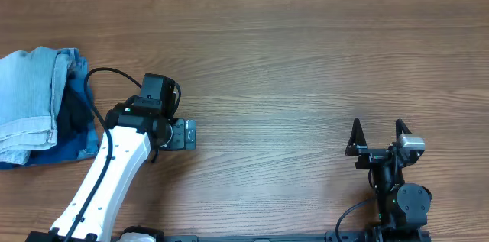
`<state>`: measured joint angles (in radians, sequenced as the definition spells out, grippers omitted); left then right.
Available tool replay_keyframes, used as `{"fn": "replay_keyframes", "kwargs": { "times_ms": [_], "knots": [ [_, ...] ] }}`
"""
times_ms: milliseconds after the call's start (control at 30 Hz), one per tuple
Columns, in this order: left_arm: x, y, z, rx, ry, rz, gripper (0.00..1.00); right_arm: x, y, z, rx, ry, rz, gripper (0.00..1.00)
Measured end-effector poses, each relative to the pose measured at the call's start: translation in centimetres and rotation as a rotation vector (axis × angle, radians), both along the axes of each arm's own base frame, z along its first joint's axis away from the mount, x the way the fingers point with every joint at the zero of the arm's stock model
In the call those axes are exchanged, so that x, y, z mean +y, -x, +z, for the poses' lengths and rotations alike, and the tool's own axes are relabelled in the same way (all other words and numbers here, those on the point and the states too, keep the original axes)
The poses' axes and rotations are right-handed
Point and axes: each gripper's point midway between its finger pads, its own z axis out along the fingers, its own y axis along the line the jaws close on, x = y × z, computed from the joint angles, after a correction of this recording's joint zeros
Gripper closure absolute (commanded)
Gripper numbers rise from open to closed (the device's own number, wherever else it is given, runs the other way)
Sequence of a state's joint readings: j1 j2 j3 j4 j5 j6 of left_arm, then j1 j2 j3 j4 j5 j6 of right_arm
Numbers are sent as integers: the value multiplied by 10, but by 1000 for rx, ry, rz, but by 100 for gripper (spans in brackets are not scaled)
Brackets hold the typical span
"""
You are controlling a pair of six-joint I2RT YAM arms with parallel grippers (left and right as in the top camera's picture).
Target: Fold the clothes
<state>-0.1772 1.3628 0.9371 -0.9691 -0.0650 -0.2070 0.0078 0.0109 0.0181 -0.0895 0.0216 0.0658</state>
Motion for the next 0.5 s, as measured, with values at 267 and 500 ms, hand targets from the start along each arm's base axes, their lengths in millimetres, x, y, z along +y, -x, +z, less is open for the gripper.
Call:
{"fn": "replay_keyframes", "kwargs": {
  "times_ms": [267,500],
  "knots": [
    [0,0,0,2,-2,0,0,0,0,0,1,0,0,0],
    [-4,-47,29,-260,24,7,0,0,0,0,1,0,0,0]
  ]
}}
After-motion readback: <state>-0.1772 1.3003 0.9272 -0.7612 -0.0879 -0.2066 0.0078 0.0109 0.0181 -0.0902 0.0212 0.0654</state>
